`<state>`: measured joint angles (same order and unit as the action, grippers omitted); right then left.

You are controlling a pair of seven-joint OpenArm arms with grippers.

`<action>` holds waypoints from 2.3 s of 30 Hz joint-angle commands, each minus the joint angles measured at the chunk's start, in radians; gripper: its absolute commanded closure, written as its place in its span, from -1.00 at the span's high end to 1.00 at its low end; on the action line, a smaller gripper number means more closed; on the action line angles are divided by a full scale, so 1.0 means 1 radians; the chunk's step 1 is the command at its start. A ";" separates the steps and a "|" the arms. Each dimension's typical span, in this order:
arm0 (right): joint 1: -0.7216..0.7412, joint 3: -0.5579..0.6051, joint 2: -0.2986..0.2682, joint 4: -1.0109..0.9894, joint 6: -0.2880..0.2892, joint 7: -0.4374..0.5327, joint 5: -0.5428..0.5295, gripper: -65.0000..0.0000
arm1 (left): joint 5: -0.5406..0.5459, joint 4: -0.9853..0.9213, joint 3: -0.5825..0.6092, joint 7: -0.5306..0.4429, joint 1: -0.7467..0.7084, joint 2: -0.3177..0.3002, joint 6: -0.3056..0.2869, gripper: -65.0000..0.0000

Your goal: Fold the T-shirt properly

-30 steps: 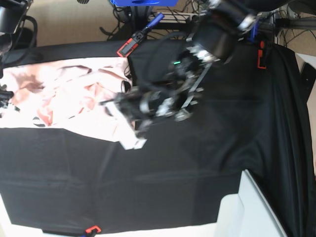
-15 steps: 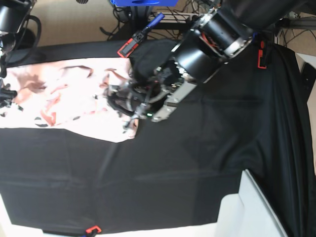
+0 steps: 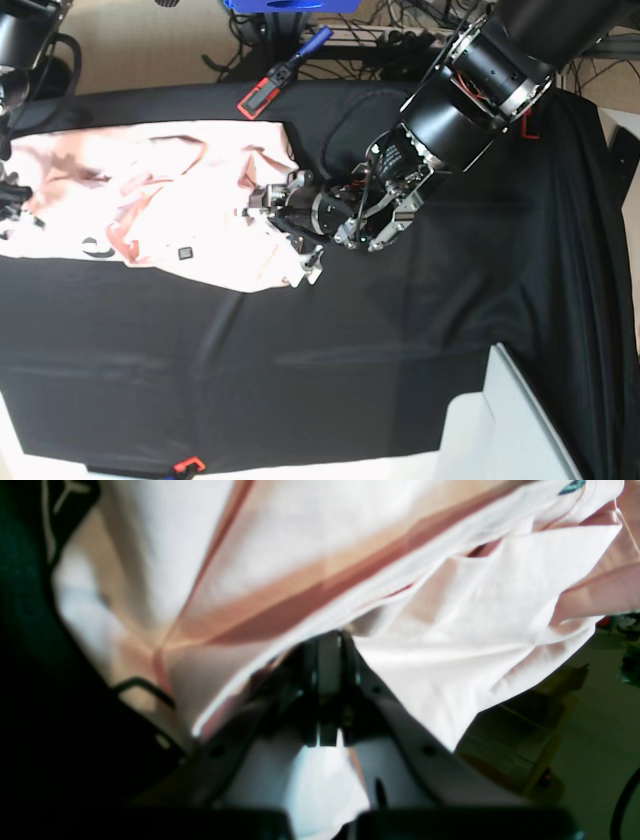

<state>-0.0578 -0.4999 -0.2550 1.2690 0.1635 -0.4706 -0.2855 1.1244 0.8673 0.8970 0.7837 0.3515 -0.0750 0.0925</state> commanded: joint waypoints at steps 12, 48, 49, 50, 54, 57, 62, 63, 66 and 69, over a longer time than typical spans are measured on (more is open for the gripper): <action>0.029 -0.009 -0.023 0.015 0.001 0.025 -0.007 -1.00 | -0.175 0.100 -0.011 0.004 -0.056 -0.176 0.138 -1.00; 0.022 -0.007 -0.022 0.015 0.001 0.020 -0.007 -1.00 | -0.452 -0.009 -0.048 0.090 -0.004 0.198 0.181 -1.00; 0.022 -0.007 -0.022 0.015 0.001 0.020 -0.007 -1.00 | -0.452 -0.055 -0.054 0.089 -0.002 0.192 0.181 -1.00; 0.022 -0.007 -0.022 0.015 0.001 0.020 -0.007 -1.00 | -0.452 -0.090 -0.055 0.087 -0.002 0.174 0.181 -1.00; 0.023 -0.009 -0.022 0.015 0.001 0.019 -0.010 -1.00 | -0.452 -0.159 -0.057 0.050 0.011 0.102 0.181 -1.00; 0.029 -0.009 -0.020 0.015 0.001 0.019 -0.011 -0.88 | -0.447 -0.158 -0.057 0.050 0.010 0.057 0.181 -1.00; 0.062 -0.095 -0.016 -0.009 0.001 0.000 -0.011 -0.38 | -0.447 -0.158 -0.059 0.049 -0.002 0.031 0.181 -1.00; 0.088 -0.135 -0.020 -0.035 0.001 -0.023 -0.011 -0.31 | -0.447 -0.158 -0.059 0.047 -0.004 0.031 0.181 -1.00; 0.169 -0.240 -0.063 -0.165 0.014 -0.098 -0.011 -0.15 | -0.450 -0.158 -0.057 0.046 -0.006 0.011 0.181 -1.00; 0.221 -0.290 -0.139 -0.341 0.137 -0.130 -0.011 0.00 | -0.447 -0.158 -0.057 0.046 -0.007 0.001 0.181 -1.00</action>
<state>0.1493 -0.7879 -0.3782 0.9119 0.3004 -0.6121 -0.2848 0.9436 0.7666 0.8333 0.7769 0.3798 0.0074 0.0692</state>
